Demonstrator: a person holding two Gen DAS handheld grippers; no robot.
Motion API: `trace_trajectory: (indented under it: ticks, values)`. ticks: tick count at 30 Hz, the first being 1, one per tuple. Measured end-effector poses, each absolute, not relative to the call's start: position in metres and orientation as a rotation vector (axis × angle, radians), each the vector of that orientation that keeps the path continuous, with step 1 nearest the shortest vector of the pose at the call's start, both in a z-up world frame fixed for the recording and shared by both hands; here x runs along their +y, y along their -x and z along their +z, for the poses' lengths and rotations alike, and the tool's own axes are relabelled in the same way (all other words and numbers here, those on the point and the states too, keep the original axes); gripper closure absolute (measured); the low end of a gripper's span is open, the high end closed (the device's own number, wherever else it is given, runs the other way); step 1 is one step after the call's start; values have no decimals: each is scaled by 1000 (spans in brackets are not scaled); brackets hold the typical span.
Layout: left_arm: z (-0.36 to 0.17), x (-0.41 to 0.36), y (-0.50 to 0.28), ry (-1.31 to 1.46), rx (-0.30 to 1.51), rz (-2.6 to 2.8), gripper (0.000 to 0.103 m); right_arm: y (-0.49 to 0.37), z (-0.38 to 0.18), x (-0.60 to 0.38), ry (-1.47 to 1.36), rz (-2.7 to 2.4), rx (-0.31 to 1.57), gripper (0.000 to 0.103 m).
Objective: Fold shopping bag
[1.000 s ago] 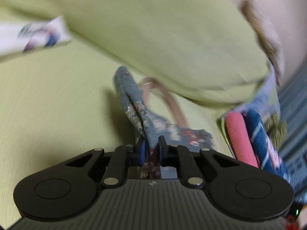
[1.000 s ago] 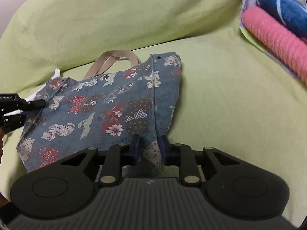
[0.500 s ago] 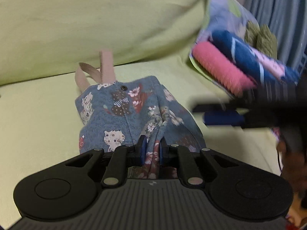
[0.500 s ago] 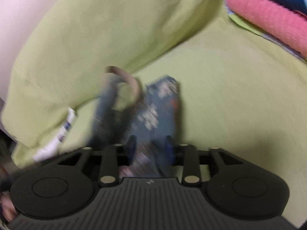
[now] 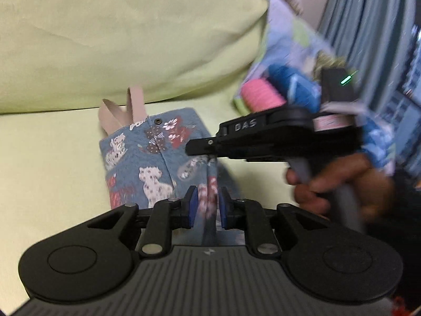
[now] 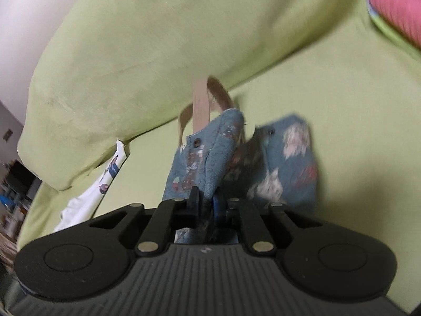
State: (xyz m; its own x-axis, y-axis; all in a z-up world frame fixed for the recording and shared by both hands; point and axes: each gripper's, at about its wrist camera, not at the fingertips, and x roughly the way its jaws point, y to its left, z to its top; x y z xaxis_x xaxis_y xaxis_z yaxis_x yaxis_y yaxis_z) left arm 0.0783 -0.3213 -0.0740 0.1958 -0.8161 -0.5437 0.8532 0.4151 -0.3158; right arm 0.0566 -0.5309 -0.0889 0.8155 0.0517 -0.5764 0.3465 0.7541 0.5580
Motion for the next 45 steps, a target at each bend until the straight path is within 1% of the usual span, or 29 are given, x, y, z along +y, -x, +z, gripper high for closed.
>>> trace_trajectory:
  ticks: [2, 8, 15, 18, 19, 20, 21, 22, 23, 26, 28, 29, 30, 33, 34, 36, 39, 42, 45]
  values:
    - [-73, -314, -80, -34, 734, -1172, 81, -52, -88, -543, -695, -184, 610, 95]
    - [-90, -320, -80, -83, 775, -1163, 83, -45, -101, -579, -686, -221, 666, 95]
    - [-111, -349, -44, -294, 733, -1208, 84, -46, -114, -585, -702, -240, 667, 95]
    - [-122, -363, -27, -448, 671, -1186, 84, -51, -123, -579, -656, -287, 684, 90]
    - [-124, -366, -22, -493, 645, -1181, 86, -52, -123, -575, -636, -298, 681, 89]
    - [-124, -367, -17, -521, 628, -1179, 87, -50, -120, -572, -604, -320, 685, 83]
    - [-124, -368, -13, -548, 610, -1177, 87, -48, -116, -568, -567, -346, 692, 65]
    - [-125, -369, -8, -576, 592, -1175, 87, -47, -110, -562, -505, -386, 684, 58]
    - [-125, -369, -6, -590, 582, -1172, 87, -45, -103, -555, -433, -430, 669, 55]
    - [-125, -367, -6, -587, 577, -1165, 87, -33, -79, -528, -241, -495, 580, 57]
    - [-124, -368, -7, -581, 580, -1163, 87, -22, -72, -513, -212, -402, 550, 67]
    - [-123, -368, -7, -580, 579, -1163, 87, -19, -72, -505, -210, -341, 560, 76]
    - [-123, -368, -7, -577, 581, -1162, 87, -18, -75, -499, -207, -298, 580, 79]
    - [-116, -363, -5, -596, 568, -1167, 86, -25, -99, -491, -203, -280, 670, 79]
    - [-111, -358, -6, -594, 559, -1170, 84, -27, -105, -495, -234, -273, 667, 79]
    - [-94, -343, -22, -556, 530, -1147, 86, -29, -111, -504, -304, -264, 658, 79]
    - [-78, -334, -63, -531, 515, -1085, 87, -30, -111, -506, -300, -249, 659, 79]
    - [-79, -341, -101, -547, 532, -1092, 88, -28, -113, -506, -298, -246, 649, 79]
    - [-89, -354, -115, -557, 538, -1201, 88, -23, -116, -506, -304, -251, 627, 79]
